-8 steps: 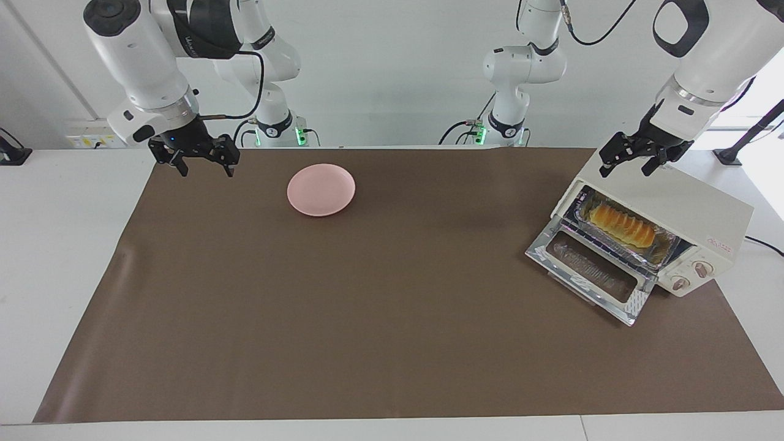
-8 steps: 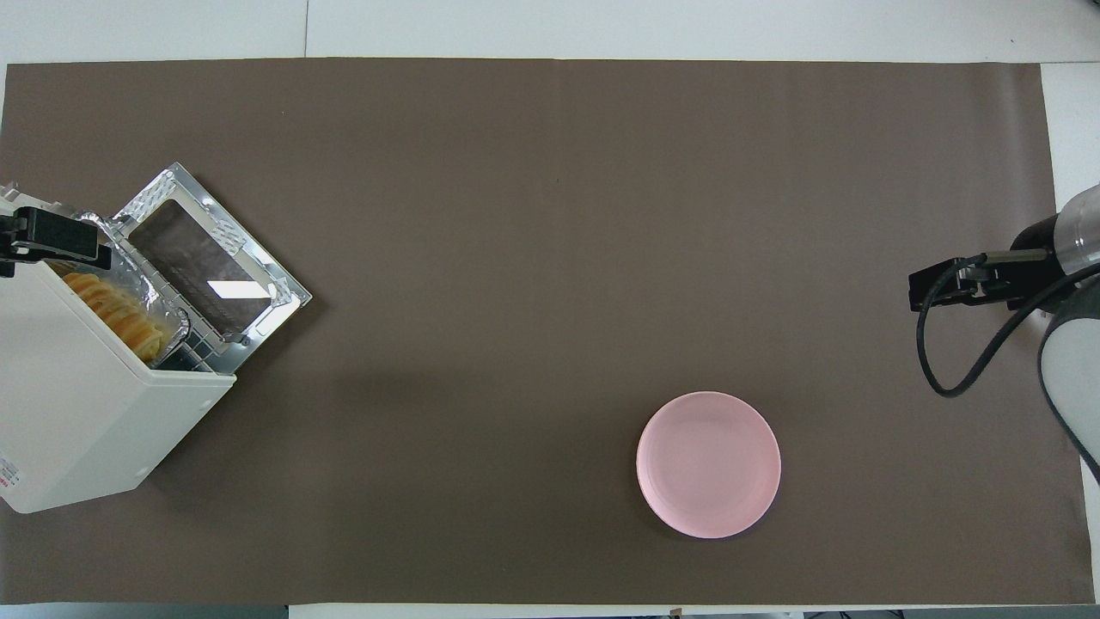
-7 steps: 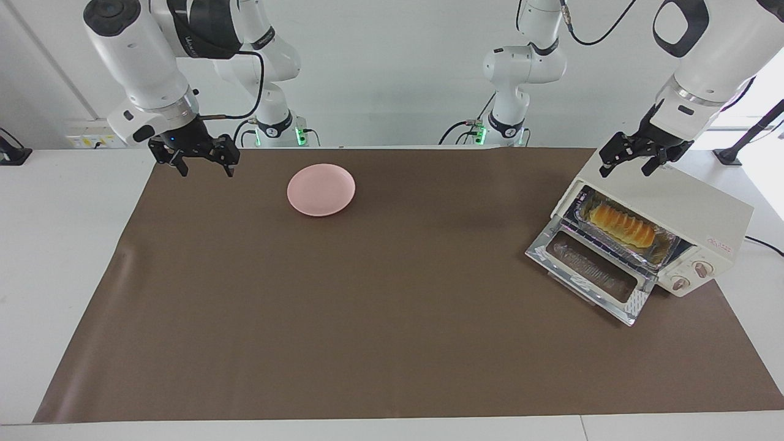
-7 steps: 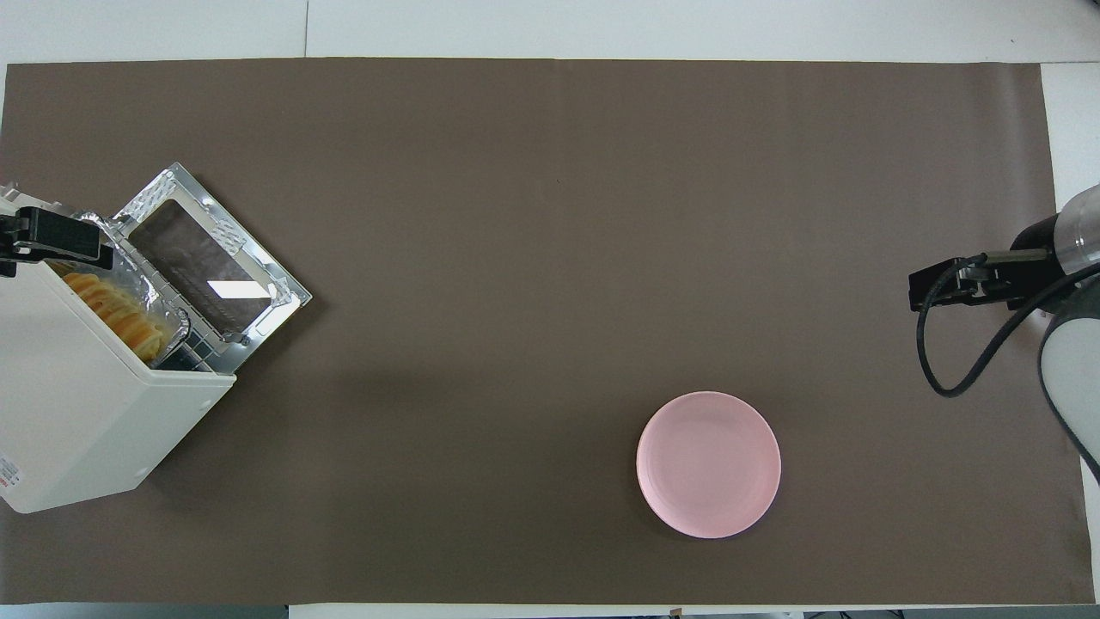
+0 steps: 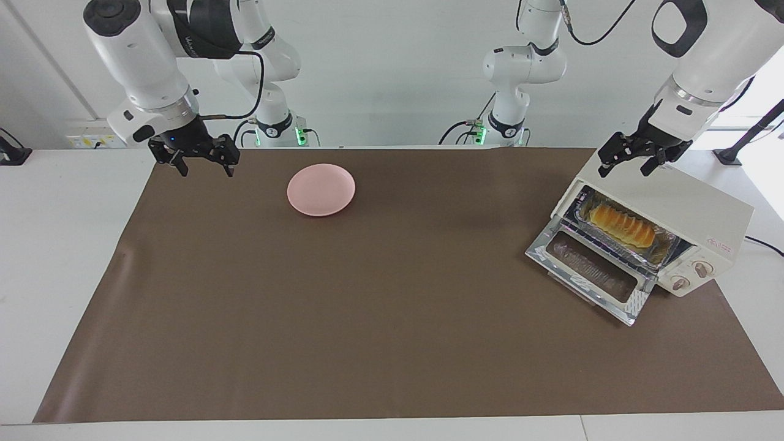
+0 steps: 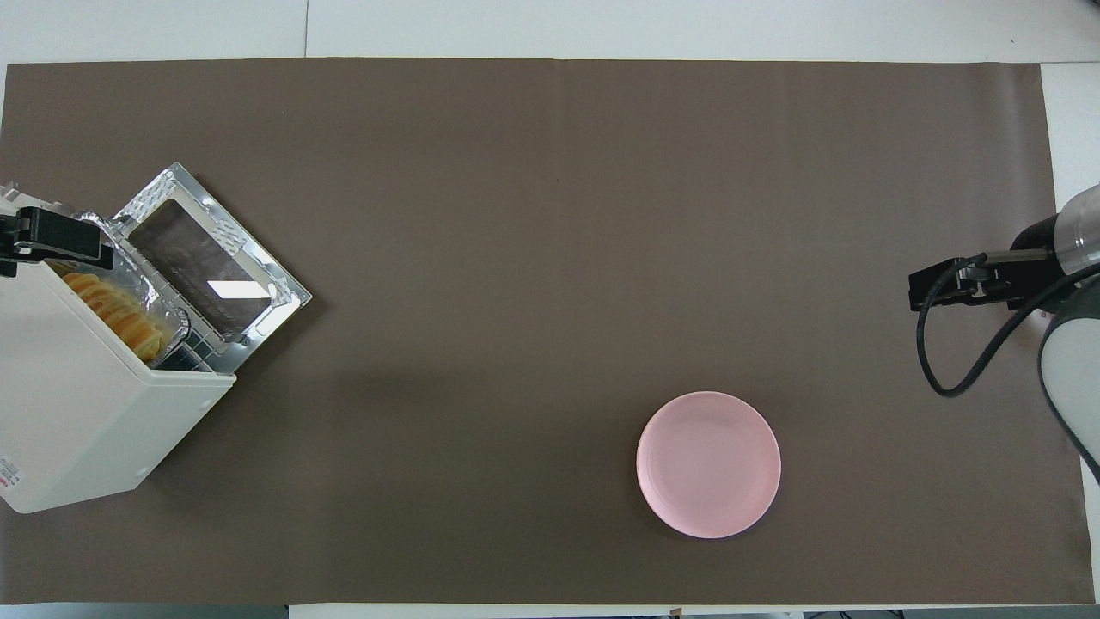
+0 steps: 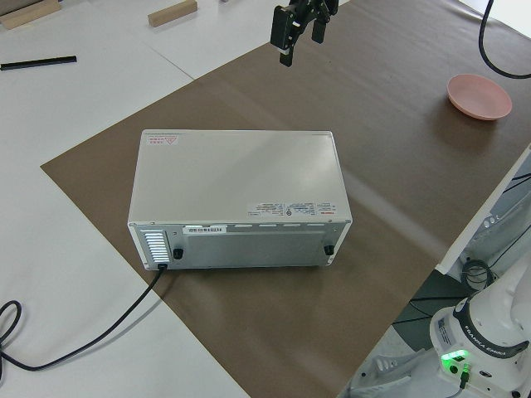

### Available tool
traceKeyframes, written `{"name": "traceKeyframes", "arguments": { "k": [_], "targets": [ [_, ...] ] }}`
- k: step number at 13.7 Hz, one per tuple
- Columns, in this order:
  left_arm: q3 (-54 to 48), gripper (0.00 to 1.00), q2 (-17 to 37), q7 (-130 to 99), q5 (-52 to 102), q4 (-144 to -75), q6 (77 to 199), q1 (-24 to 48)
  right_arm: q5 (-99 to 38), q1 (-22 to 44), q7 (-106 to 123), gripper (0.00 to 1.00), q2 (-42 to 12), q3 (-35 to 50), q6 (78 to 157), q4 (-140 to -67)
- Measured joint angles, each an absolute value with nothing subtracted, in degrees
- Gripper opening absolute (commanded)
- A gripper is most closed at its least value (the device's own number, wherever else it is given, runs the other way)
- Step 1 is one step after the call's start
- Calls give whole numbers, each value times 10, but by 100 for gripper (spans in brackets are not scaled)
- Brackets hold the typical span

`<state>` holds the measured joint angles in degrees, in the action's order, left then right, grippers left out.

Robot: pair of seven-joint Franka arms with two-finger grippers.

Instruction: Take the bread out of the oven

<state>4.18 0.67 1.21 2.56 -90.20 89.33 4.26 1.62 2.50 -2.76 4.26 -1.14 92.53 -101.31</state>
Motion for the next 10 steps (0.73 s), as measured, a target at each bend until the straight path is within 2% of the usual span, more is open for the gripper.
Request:
{"name": "traceKeyframes", "arguments": {
  "k": [8, 10],
  "targets": [
    [43, 100, 4, -13, 26, -901, 888, 43, 16, 25, -28, 100, 43, -11, 925, -1013],
    [43, 100, 28, -81, 26, -874, 870, 43, 16, 25, -28, 100, 43, -11, 925, -1013]
  ]
}}
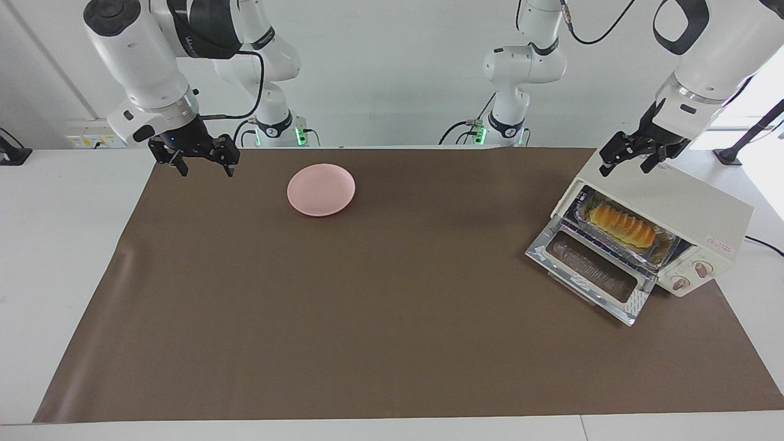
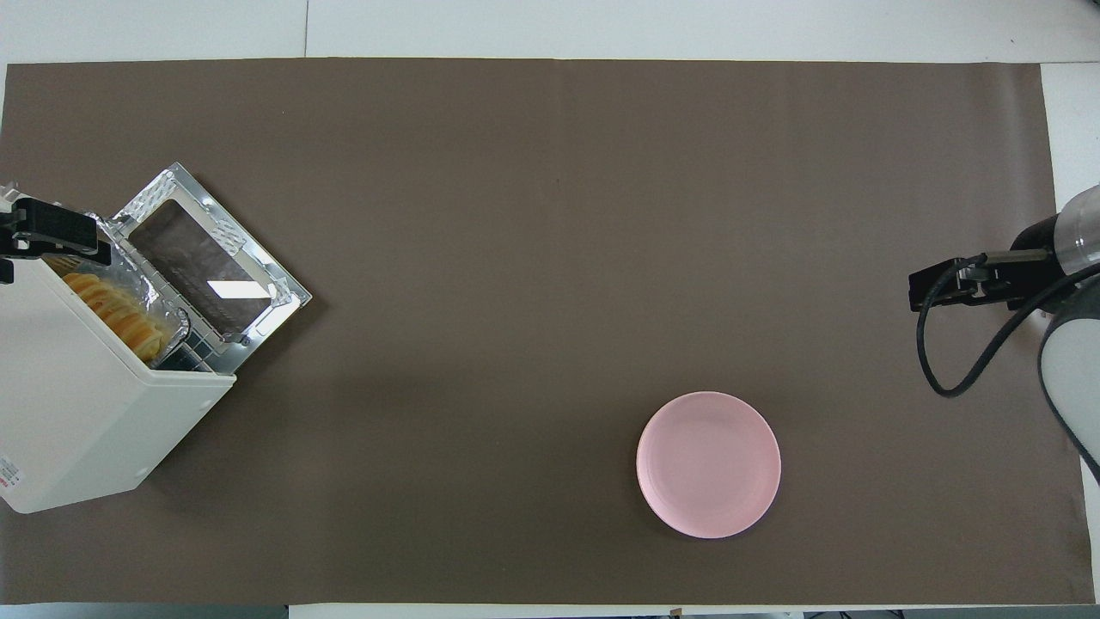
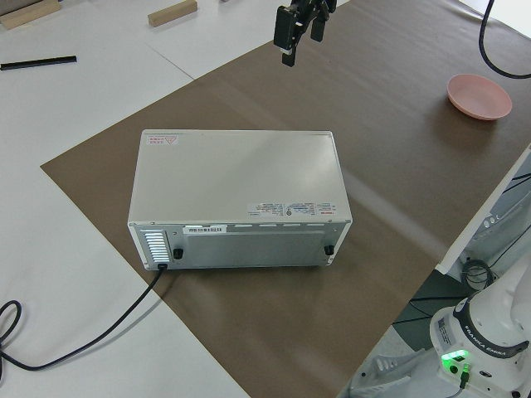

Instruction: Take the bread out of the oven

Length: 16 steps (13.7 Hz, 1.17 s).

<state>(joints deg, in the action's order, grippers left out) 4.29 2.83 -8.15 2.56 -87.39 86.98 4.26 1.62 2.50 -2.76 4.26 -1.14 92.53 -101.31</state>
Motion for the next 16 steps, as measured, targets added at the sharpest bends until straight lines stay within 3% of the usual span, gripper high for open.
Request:
{"name": "traceKeyframes", "arguments": {
  "k": [7, 10, 16],
  "targets": [
    [64, 100, 285, -347, 25, -646, 858, 63, 16, 25, -28, 100, 43, -11, 925, -1013],
    [126, 100, 313, -428, -17, -646, 863, 107, 16, 25, -28, 100, 43, -11, 925, -1013],
    [162, 100, 313, -502, -46, -738, 920, 143, 16, 25, -28, 100, 43, -11, 925, -1013]
  ]
}}
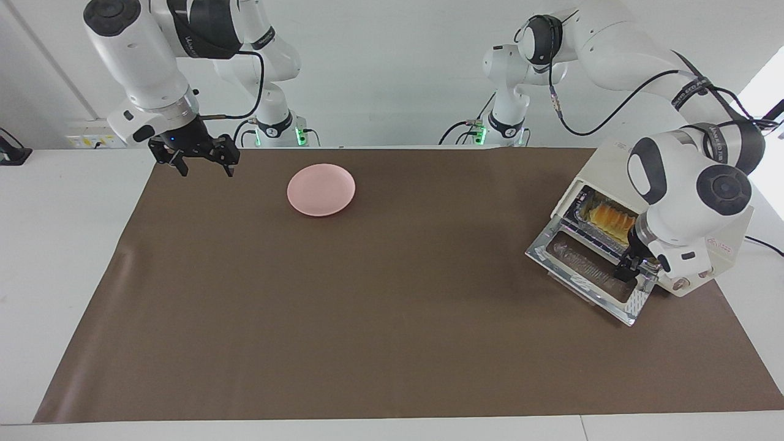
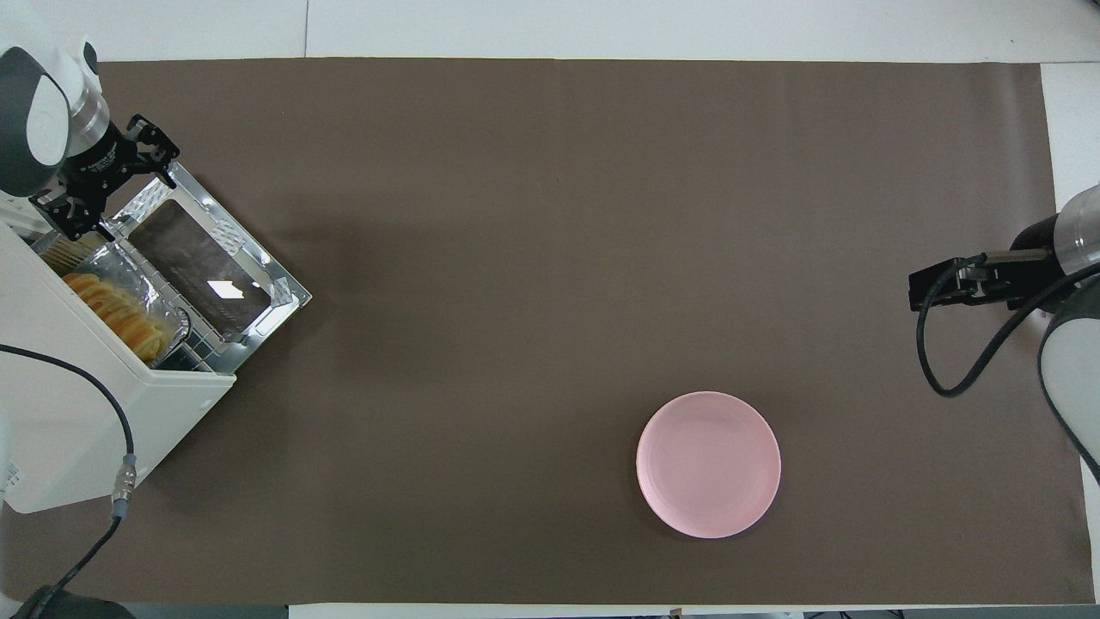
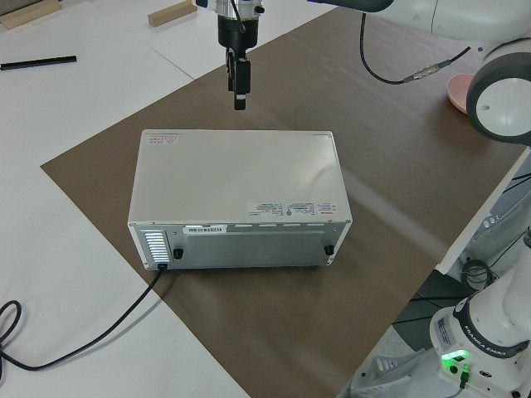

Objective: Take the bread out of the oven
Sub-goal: 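Reach the left gripper into the toaster oven and grasp the foil tray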

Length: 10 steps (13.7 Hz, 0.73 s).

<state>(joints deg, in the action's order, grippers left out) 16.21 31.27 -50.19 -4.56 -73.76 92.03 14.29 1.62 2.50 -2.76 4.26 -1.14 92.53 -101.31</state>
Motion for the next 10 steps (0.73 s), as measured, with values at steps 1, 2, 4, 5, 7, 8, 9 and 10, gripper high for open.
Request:
{"name": "traceKeyframes", "arguments": {
  "k": [1, 2, 4, 5, 7, 8, 9, 10],
  "targets": [
    [162, 100, 312, -509, -54, -757, 937, 149, 16, 25, -28, 100, 43, -11, 925, -1013],
    [163, 100, 311, -513, -61, -776, 949, 153, 16, 25, -28, 100, 43, -11, 925, -1013],
    [163, 100, 304, -515, -77, -801, 953, 157, 16, 25, -28, 100, 43, -11, 925, -1013],
    [163, 100, 298, -515, -79, -811, 953, 157, 16, 25, -28, 100, 43, -11, 925, -1013],
    [164, 100, 286, -515, -80, -828, 953, 157, 16, 25, -28, 100, 43, -11, 925, -1013],
    [164, 100, 282, -515, -80, -835, 953, 157, 16, 25, -28, 100, 43, -11, 925, -1013],
    [164, 100, 278, -515, -80, -844, 955, 158, 16, 25, -28, 100, 43, -11, 925, -1013],
    [164, 100, 275, -515, -81, -854, 958, 158, 16, 25, -28, 100, 43, -11, 925, -1013]
  ]
}}
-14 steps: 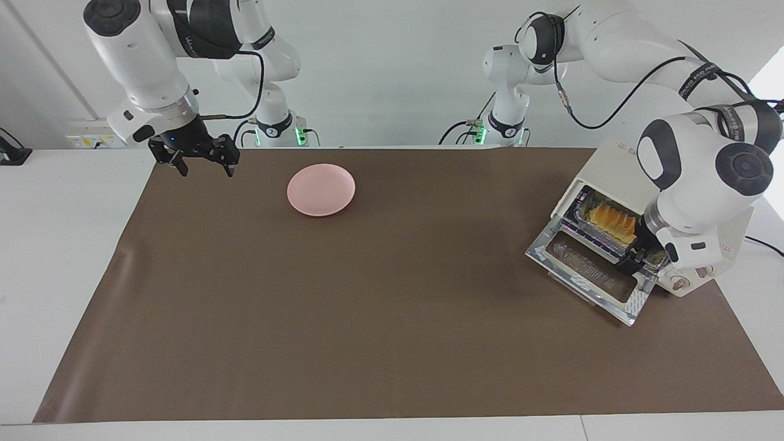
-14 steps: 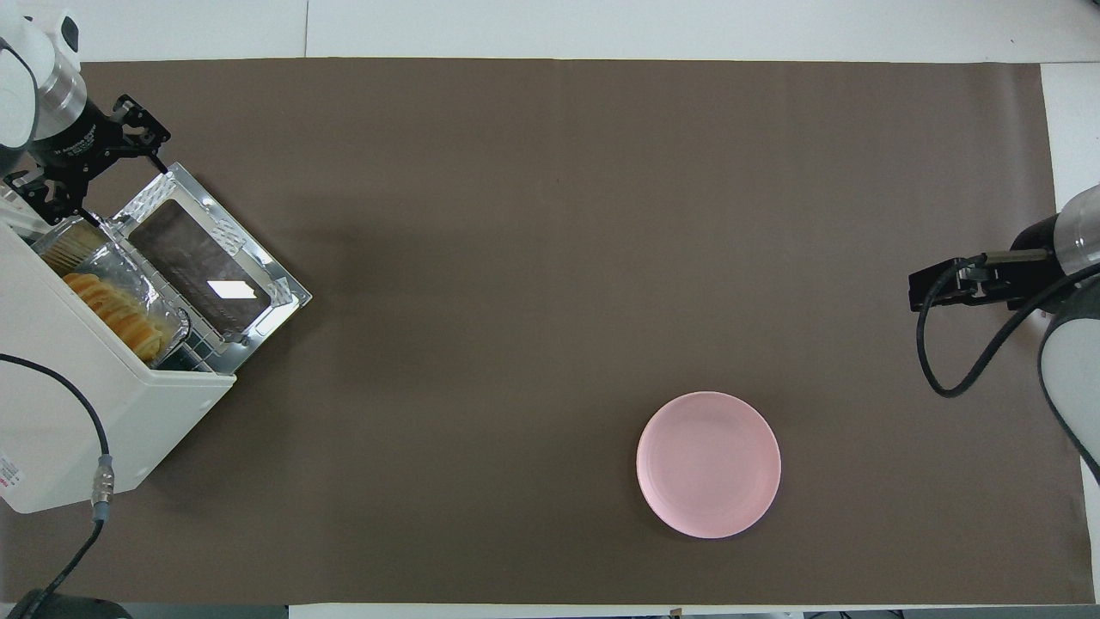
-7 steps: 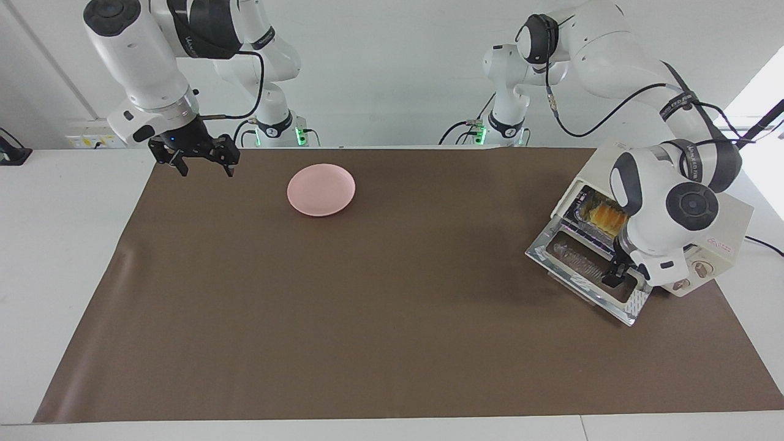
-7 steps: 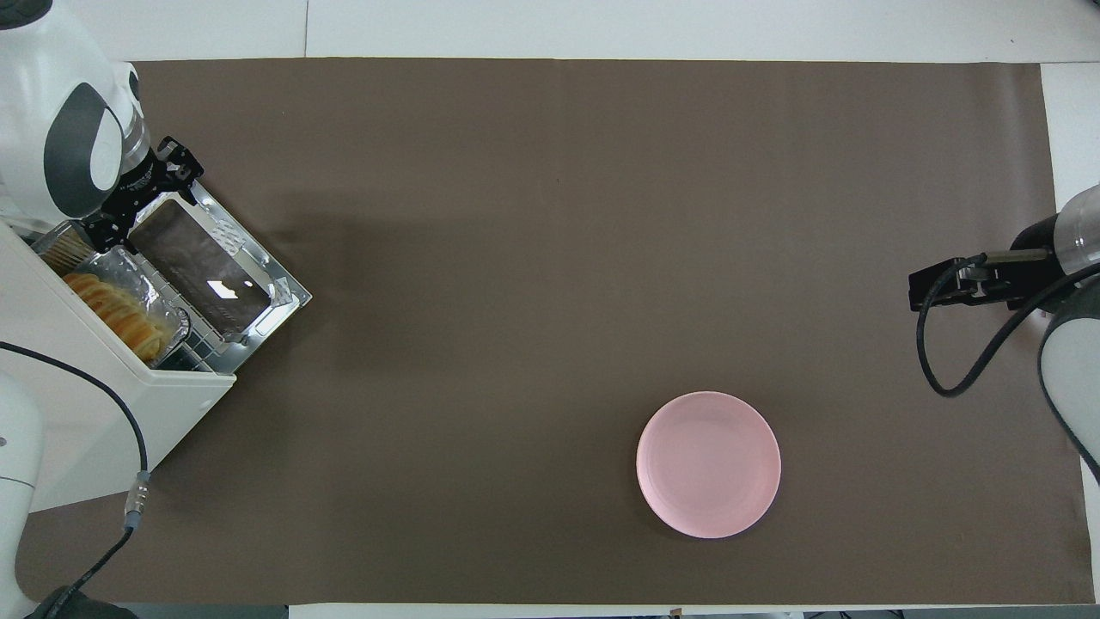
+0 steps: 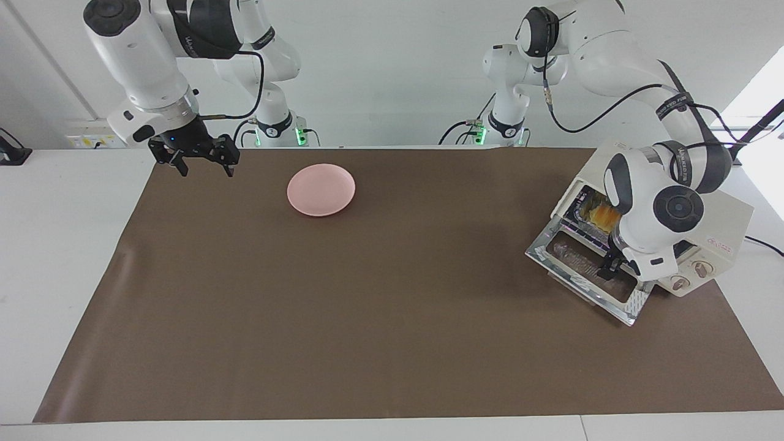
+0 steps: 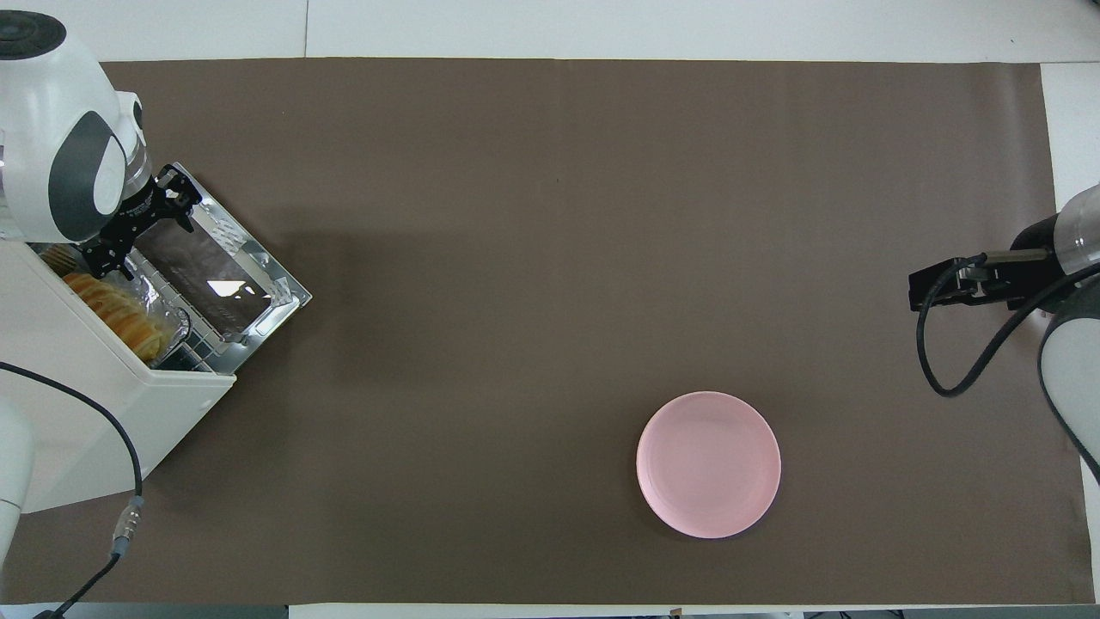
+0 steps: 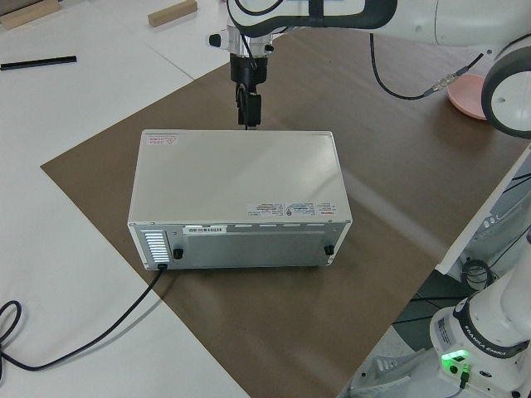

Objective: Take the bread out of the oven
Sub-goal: 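Reach the left gripper into the toaster oven and grasp the foil tray, then pull the foil tray out of the oven with the left gripper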

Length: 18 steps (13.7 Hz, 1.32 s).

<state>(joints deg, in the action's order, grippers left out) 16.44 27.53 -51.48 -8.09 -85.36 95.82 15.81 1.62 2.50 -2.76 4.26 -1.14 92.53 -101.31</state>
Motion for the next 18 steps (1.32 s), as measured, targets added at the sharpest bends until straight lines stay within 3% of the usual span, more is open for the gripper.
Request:
{"name": "traceKeyframes", "arguments": {
  "k": [2, 4, 6, 7, 8, 13, 18],
  "targets": [
    [165, 97, 270, -515, -82, -878, 980, 159, 16, 25, -28, 100, 43, -11, 925, -1013],
    [165, 58, 266, -515, -82, -898, 1002, 160, 16, 25, -28, 100, 43, -11, 925, -1013],
    [165, 34, 262, -515, -82, -909, 1007, 161, 16, 25, -28, 100, 43, -11, 925, -1013],
    [165, 7, 257, -514, -82, -918, 1007, 163, 16, 25, -28, 100, 43, -11, 925, -1013],
    [164, 0, 253, -510, -82, -927, 1009, 165, 16, 25, -28, 100, 43, -11, 925, -1013],
    [164, 0, 241, -446, -83, -930, 1024, 175, 16, 25, -28, 100, 43, -11, 925, -1013],
    [146, 0, 269, -392, -66, -822, 1036, 219, 16, 25, -28, 100, 43, -11, 925, -1013]
  ]
}}
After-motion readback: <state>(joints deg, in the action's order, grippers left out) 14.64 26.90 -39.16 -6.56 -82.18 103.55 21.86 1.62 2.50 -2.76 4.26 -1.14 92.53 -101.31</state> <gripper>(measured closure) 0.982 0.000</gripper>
